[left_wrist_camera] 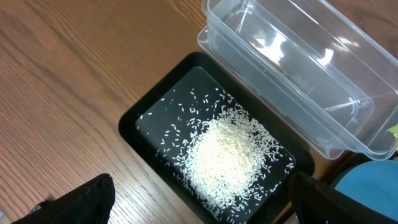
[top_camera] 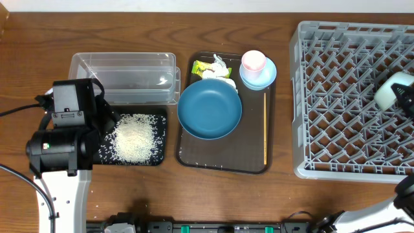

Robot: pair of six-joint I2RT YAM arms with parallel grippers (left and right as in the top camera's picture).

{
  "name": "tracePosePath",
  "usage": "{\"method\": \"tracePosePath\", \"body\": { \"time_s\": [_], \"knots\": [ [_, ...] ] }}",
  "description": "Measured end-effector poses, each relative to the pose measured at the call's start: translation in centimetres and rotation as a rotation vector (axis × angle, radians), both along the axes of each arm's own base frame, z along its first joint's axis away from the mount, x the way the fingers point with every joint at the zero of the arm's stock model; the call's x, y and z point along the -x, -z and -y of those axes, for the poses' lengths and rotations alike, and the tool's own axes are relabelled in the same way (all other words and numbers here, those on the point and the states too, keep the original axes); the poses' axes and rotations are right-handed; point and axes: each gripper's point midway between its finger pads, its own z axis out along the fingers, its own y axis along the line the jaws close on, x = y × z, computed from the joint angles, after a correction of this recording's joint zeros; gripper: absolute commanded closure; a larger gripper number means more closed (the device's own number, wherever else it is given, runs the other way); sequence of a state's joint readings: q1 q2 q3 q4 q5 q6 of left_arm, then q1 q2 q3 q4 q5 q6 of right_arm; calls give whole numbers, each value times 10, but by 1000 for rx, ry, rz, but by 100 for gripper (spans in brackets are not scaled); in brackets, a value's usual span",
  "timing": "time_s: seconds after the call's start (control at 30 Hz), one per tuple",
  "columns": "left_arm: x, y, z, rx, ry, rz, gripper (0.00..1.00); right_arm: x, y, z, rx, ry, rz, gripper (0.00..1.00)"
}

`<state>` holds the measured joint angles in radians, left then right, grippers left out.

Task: Sort waste into correct bins and load items into the dishwasher rack
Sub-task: 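Carry the green bowl right and lower it into the dish rack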

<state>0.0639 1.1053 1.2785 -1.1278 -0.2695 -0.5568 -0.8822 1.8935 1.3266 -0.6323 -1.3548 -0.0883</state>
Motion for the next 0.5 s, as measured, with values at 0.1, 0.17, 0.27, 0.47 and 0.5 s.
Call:
{"method": "tracePosePath", "body": {
  "time_s": [0.1, 0.17, 0.27, 0.47, 0.5],
  "knots": [
    [0, 0, 0, -1, 0, 0, 9, 0, 2, -2, -94, -35, 54, 99],
    [0, 0, 0, 0, 0, 0, 9, 0, 4, -4, -143, -49, 74, 99],
    [0, 0, 0, 0, 0, 0, 9, 4, 3, -1, -180, -46, 87, 98],
    [0, 0, 0, 0, 0, 0, 9, 13, 4, 15, -198, 3, 77, 97],
    [0, 0, 0, 0, 0, 0, 9, 14, 4, 17, -205, 9, 71, 97]
  ]
}}
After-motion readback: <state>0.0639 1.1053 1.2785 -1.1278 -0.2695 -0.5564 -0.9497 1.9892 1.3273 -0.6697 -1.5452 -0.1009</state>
